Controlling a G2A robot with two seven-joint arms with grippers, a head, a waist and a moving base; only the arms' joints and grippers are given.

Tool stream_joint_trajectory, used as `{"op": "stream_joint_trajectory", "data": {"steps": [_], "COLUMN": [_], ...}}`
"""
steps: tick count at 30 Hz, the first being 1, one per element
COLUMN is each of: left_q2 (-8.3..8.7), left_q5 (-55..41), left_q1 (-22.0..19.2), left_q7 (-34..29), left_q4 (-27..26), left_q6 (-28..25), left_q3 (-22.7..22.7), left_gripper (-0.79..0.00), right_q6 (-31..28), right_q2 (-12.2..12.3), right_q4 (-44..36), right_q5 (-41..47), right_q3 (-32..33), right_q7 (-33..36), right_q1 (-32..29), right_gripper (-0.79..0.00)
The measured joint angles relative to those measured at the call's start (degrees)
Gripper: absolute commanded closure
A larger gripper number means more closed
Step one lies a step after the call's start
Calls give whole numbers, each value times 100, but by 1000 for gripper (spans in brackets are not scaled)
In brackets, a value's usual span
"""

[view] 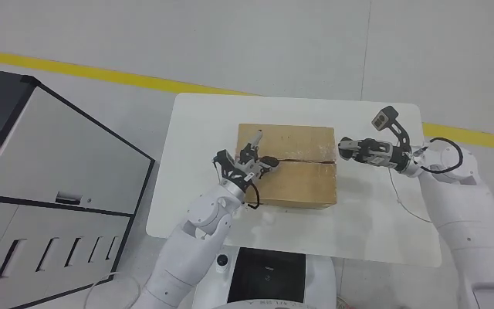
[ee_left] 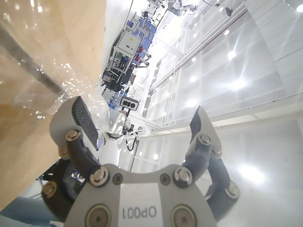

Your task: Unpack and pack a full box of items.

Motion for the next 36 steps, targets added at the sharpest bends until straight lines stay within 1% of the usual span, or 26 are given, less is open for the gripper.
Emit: {"op": "stream_joint_trajectory", "data": {"steps": [6, 12, 19, 24, 26, 29, 36], "left_q2": [-60, -91, -83, -65, -63, -76, -157], "left_q5": [47, 44, 27, -50, -90, -147, -14], "left_q1": [-217, -298, -265, -212, -215, -260, -453], "left_q7": [52, 91, 147, 214, 227, 232, 271], "left_q4": [315, 341, 159, -92, -116, -32, 530], "left_q6": [-96, -149, -126, -147, -184, -241, -365], "left_q3": [290, 421, 338, 167, 120, 141, 545], "left_gripper": [-785, -785, -785, -785, -785, -785, -785], "right_q6": [-2, -29, -48, -69, -74, -74, -66], "right_q2": [-2, -2, 6, 4, 4, 4, 20], "right_q4": [29, 122, 248, 318, 332, 350, 357], "right_q5": [3, -60, -86, -89, -83, -75, -78], "right_q3": [-28, -64, -59, -76, -81, -83, -50], "right_q7": [-3, -8, -38, -50, -45, -36, -38], "right_q1": [5, -2, -15, -22, -26, -30, -61], "right_gripper": [0, 0, 0, 0, 0, 0, 0]}}
